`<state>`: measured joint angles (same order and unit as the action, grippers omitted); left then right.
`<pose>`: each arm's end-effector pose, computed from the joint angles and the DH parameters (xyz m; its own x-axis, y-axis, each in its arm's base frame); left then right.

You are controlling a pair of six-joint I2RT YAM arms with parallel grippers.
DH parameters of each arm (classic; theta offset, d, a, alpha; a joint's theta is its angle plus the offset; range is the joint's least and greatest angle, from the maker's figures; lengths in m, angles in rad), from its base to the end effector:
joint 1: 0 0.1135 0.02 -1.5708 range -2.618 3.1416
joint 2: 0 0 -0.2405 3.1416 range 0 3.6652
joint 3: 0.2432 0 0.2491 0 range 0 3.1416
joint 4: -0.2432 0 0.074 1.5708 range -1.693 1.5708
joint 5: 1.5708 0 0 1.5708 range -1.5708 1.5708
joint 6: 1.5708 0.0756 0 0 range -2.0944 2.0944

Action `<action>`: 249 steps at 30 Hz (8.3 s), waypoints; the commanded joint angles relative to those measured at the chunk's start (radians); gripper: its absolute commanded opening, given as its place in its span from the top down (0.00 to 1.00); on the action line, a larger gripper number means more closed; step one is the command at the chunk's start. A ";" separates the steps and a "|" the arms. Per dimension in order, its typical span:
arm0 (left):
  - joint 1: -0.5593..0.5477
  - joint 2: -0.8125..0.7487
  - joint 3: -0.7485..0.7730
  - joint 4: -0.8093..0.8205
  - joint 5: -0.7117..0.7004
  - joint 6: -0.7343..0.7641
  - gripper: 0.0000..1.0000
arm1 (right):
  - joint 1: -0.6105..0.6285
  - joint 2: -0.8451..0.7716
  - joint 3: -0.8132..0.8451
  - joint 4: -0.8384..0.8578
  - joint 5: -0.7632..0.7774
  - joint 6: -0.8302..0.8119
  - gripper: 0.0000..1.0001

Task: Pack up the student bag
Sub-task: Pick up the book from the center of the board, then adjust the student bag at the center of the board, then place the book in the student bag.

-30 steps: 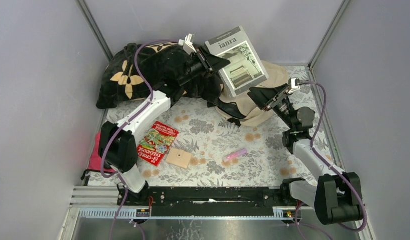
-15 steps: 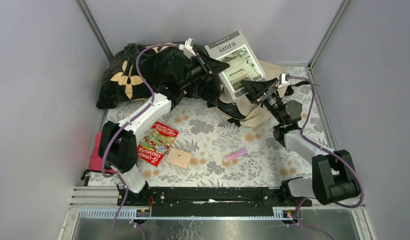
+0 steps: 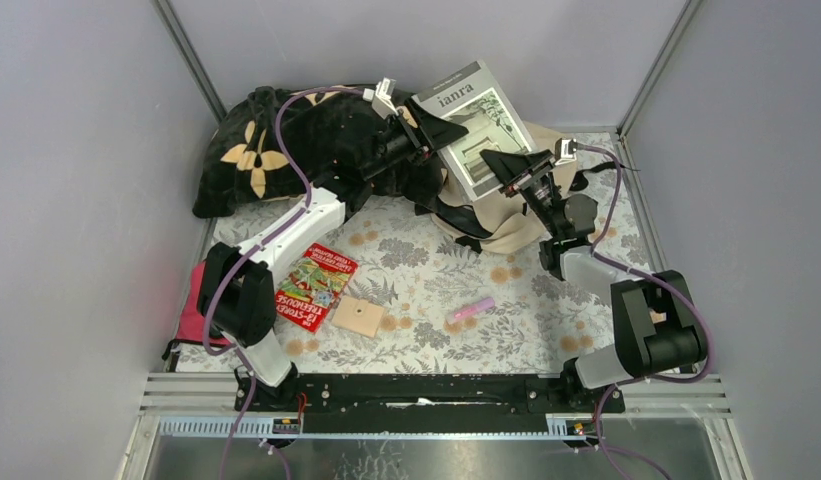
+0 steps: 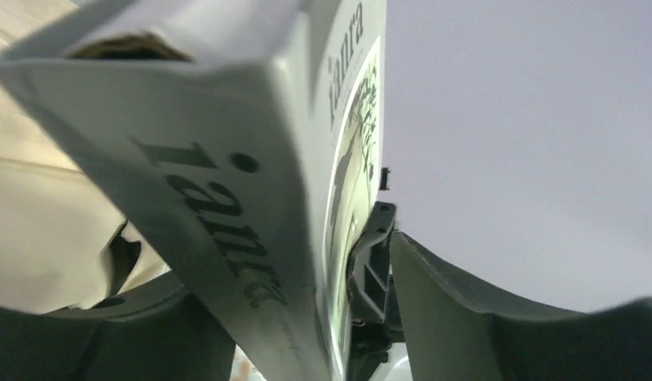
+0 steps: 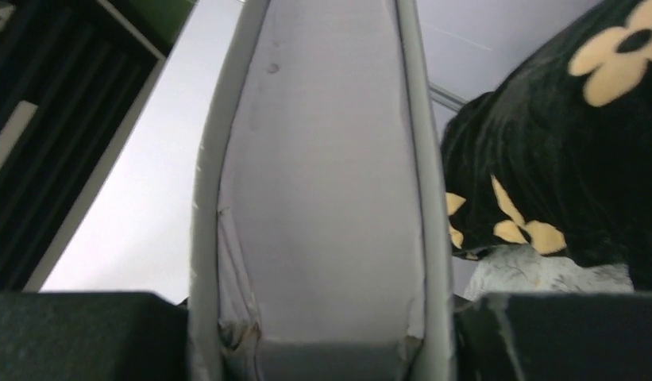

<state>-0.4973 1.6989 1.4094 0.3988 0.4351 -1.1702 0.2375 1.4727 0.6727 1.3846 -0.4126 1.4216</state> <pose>0.3726 -0.2385 0.3561 -0.7001 -0.5701 -0.4300 0.4006 0.1849 -0.8974 0.3111 0.1065 0.3003 -0.4548 0.8220 -0.3428 -0.6108 -0.0077 0.7918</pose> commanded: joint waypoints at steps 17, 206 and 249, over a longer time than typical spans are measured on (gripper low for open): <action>-0.260 0.112 0.088 -0.627 -0.482 1.473 0.04 | -0.288 -0.602 0.302 -1.796 0.495 -0.849 0.91; -0.366 0.492 0.772 -0.476 -0.119 0.938 1.00 | -0.273 -0.520 -0.287 -1.060 0.448 -0.010 0.89; -0.328 0.492 0.664 -0.461 -0.083 0.919 1.00 | -0.144 -0.518 -0.064 -1.581 0.492 -0.295 0.00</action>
<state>-0.8352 2.1811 2.0201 -0.1558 0.3439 -0.2283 0.0937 0.9924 0.5423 -0.0528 0.1051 1.2381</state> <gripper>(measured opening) 0.025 0.994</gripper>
